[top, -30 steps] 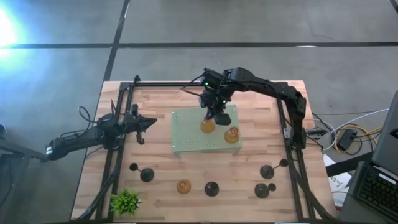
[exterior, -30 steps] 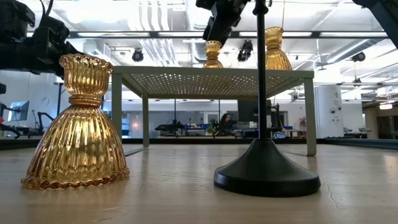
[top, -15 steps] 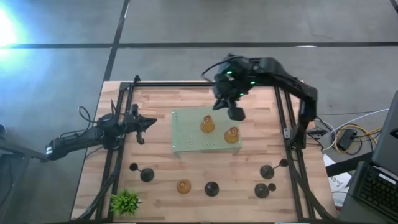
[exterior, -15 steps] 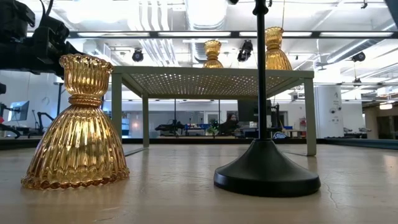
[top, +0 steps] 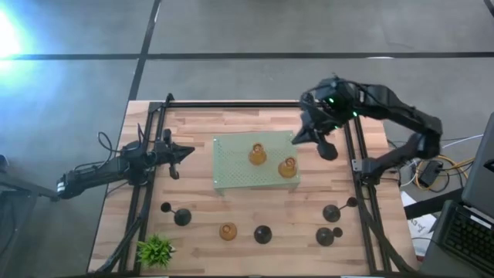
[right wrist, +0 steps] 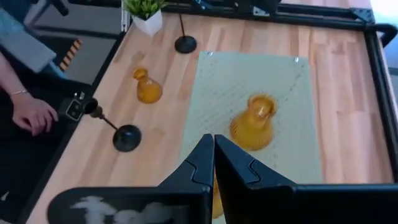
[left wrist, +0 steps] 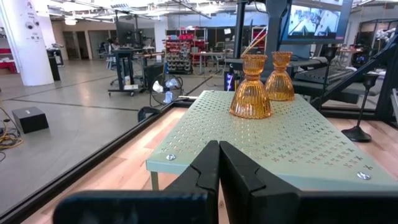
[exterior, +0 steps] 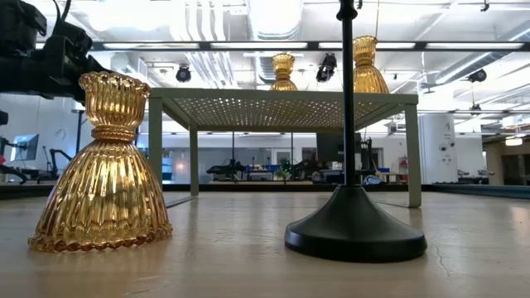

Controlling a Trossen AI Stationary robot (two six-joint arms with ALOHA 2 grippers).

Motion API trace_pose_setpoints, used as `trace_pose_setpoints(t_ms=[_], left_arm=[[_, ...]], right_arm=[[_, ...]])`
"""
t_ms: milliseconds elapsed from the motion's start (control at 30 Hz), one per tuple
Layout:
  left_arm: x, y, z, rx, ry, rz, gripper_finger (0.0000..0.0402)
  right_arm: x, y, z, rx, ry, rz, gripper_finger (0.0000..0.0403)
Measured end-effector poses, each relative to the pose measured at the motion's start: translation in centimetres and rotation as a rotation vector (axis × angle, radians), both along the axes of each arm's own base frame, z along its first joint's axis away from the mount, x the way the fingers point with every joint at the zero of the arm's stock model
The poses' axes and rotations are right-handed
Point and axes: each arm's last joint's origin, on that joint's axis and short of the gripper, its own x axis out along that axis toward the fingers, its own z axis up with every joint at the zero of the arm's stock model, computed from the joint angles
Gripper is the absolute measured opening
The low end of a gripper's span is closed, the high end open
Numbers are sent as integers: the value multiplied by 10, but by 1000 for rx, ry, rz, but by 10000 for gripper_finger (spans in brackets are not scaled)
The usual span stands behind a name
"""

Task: Pick & Place candle stick holders
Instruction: Put the yellow glass candle holder on the shelf

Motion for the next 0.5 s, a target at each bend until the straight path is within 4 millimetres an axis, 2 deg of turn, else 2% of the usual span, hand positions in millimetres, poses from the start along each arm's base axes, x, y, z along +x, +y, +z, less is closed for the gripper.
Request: trace_pose_setpoints(t_ms=[300, 500], left_arm=[[0, 0, 0, 0, 0, 0, 14], [0, 0, 0, 0, 0, 0, 14]], right_arm=[[-69, 15, -51, 51, -232, -80, 8], [-97, 21, -100, 79, -341, -105, 8]])
